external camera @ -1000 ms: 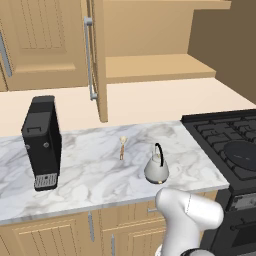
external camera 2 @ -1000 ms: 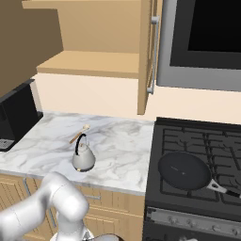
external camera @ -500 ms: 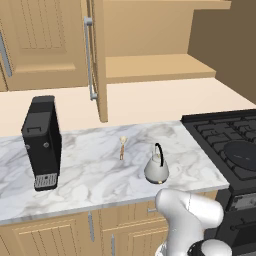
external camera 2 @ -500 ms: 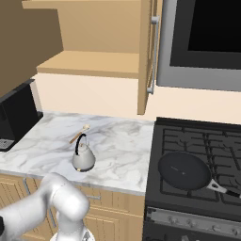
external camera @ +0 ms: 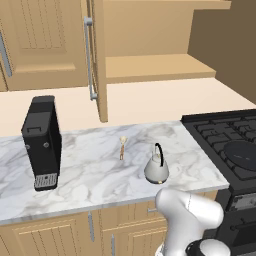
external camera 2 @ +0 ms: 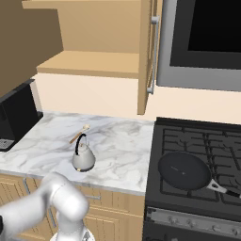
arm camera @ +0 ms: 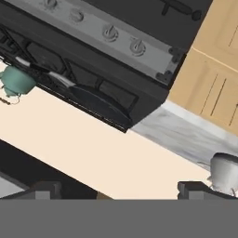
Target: Pick the pan from the cabinet and place it on the stove. Then turn on the stove burner for the pan.
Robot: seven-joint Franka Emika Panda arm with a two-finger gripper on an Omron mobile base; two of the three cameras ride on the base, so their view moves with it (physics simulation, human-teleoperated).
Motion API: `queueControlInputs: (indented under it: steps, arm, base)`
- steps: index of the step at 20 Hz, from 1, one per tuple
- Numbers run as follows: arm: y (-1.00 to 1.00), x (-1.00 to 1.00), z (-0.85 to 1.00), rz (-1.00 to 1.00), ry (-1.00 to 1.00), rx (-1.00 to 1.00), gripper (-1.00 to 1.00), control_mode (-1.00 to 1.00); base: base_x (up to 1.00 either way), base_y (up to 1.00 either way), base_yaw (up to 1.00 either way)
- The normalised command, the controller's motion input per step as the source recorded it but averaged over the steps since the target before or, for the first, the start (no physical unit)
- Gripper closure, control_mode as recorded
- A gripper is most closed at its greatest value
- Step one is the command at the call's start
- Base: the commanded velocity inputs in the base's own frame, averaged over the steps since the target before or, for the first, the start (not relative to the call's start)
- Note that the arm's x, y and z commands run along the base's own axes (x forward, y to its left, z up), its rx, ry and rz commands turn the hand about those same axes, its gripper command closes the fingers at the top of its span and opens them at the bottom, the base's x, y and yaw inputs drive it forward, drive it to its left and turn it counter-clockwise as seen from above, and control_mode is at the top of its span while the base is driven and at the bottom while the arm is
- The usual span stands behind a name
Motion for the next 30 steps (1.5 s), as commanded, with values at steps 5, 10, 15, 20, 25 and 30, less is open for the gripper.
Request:
queueControlInputs:
  steps: [5, 10, 15, 20, 25, 30]
  arm:
    - [0.88, -0.13, 0.0, -0.03, -0.14, 0.0, -1.0, -1.0]
    - [0.78, -0.1, 0.0, -0.05, -0.06, 0.0, -1.0, -1.0]
    - [0.47, 0.11, -0.03, -0.01, 0.01, 0.0, -1.0, -1.0]
    - [0.1, 0.08, -0.01, 0.0, 0.0, 0.0, -1.0, -1.0]
    - [0.0, 0.0, 0.0, 0.0, 0.0, 0.0, -1.0, -1.0]
    - [0.15, 0.0, 0.0, 0.0, 0.0, 0.0, -1.0, -1.0]
  base:
    - [0.0, 0.0, 0.0]
    - [0.0, 0.0, 0.0]
    - [0.0, 0.0, 0.0]
    - [0.0, 0.0, 0.0]
    - [0.0, 0.0, 0.0]
    - [0.0, 0.0, 0.0]
